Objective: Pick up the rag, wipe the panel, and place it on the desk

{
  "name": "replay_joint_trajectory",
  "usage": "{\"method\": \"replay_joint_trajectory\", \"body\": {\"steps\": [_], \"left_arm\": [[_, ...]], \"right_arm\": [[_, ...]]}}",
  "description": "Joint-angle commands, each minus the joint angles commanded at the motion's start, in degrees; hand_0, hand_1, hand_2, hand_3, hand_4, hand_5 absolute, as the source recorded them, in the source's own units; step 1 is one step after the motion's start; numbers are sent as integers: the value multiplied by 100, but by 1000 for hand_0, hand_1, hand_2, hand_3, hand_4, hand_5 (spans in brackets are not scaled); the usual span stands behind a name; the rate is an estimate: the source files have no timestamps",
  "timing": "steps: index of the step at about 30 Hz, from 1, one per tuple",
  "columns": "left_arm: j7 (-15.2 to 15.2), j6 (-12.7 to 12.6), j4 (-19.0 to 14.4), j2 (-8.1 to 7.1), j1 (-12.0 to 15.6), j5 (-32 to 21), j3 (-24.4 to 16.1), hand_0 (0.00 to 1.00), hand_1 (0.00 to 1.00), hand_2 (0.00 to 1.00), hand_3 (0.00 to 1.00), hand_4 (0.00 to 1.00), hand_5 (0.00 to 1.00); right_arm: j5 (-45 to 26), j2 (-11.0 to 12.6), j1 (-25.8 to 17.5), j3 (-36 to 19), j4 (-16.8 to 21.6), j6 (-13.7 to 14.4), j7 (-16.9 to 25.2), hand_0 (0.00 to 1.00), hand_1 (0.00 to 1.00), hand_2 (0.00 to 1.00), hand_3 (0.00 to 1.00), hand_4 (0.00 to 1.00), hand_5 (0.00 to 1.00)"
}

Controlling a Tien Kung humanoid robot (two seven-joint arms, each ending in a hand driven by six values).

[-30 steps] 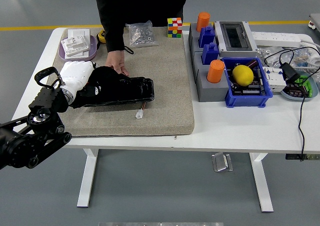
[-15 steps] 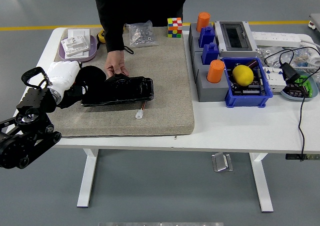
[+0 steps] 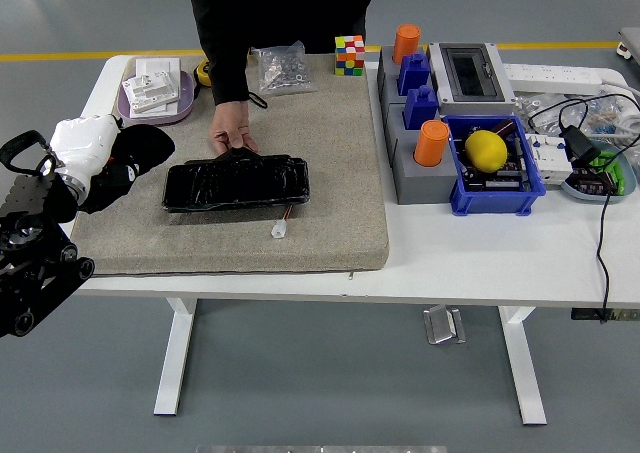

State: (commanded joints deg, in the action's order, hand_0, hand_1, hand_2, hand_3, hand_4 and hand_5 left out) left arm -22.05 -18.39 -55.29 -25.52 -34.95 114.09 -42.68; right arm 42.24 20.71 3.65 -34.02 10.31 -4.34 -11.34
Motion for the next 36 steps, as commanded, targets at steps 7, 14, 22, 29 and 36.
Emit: {"method": "replay_joint_trajectory", "body": {"steps": [7,14,22,29,36], "left_arm": [[407,-377,375,224,266,-300,-623,229,159,477,393,397,2],[729,-669,549,359,403,-673,-788,233,168,479,402,400,2],[916,-804,768,430,474,-893,-734,246,254,502,472,359,2],[941,-777,959,429,502,-1063,-561,265,284,510,478,409,2],[931,-639,1052,458,531,-1174,-494,334,443,557,528,475,73]], "right_arm": [[-36,-1,21,34,0,6,-1,725,579,668,578,998,420],[-93,4,37,94,0,10,8,725,579,668,577,998,419],[-109,-18,31,121,0,10,15,725,579,667,576,998,420],[-115,-29,33,147,0,15,22,725,579,667,577,998,418],[-94,-33,32,141,0,12,17,725,579,667,577,998,418]]}}
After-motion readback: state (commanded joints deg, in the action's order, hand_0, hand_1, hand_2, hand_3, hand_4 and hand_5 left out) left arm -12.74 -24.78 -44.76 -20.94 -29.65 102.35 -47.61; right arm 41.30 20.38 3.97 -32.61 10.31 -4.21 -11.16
